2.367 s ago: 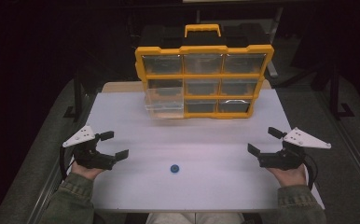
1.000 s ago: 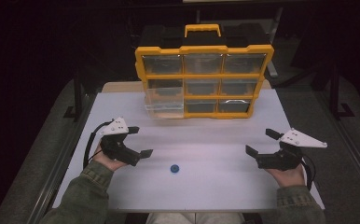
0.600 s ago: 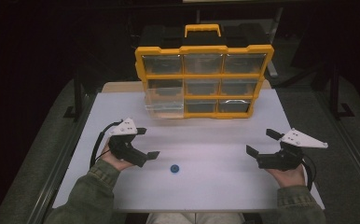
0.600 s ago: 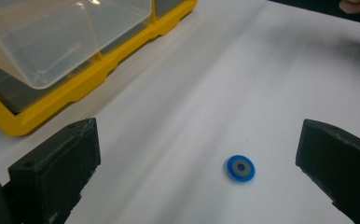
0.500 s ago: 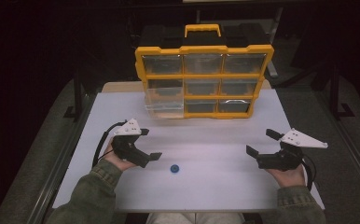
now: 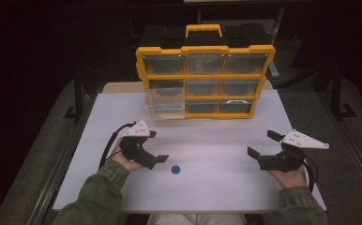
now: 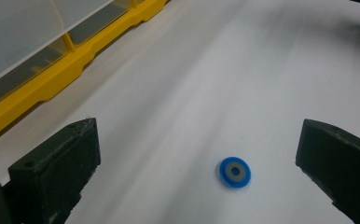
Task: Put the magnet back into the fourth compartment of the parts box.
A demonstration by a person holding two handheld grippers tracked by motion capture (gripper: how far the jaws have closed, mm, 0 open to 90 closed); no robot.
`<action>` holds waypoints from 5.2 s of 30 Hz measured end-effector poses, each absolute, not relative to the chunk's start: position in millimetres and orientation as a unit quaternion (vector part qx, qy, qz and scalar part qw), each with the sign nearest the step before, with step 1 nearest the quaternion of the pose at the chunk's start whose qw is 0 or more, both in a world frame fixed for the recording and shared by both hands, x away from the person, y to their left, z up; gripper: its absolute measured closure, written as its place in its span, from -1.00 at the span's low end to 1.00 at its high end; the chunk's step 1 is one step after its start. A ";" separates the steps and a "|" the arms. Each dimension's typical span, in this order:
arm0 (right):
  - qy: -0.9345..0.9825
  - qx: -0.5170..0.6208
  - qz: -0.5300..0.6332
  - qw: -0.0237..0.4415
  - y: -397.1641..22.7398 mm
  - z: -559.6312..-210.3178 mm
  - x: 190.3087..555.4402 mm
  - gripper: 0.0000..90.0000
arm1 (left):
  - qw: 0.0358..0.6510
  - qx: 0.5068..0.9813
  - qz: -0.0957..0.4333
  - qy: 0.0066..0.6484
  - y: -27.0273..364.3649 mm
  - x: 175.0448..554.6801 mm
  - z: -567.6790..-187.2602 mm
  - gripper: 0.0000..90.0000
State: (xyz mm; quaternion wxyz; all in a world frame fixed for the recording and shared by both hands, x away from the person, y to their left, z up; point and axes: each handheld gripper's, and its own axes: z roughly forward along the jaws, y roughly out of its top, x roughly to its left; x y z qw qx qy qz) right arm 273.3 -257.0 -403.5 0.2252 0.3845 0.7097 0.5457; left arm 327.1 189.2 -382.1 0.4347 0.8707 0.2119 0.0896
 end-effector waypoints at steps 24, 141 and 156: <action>0.717 0.381 0.541 0.220 -254.3 -405.2 272.9 -1.00 | 0.415 0.885 0.068 0.199 170.7 328.8 -399.4 -1.00; 0.714 0.378 0.550 0.210 -256.5 -403.9 272.4 -1.00 | 0.396 0.903 -0.009 0.168 172.4 327.2 -392.1 0.40; 0.713 0.378 0.551 0.211 -257.1 -403.9 272.2 -1.00 | 0.397 0.905 0.003 0.155 175.6 328.9 -368.2 0.40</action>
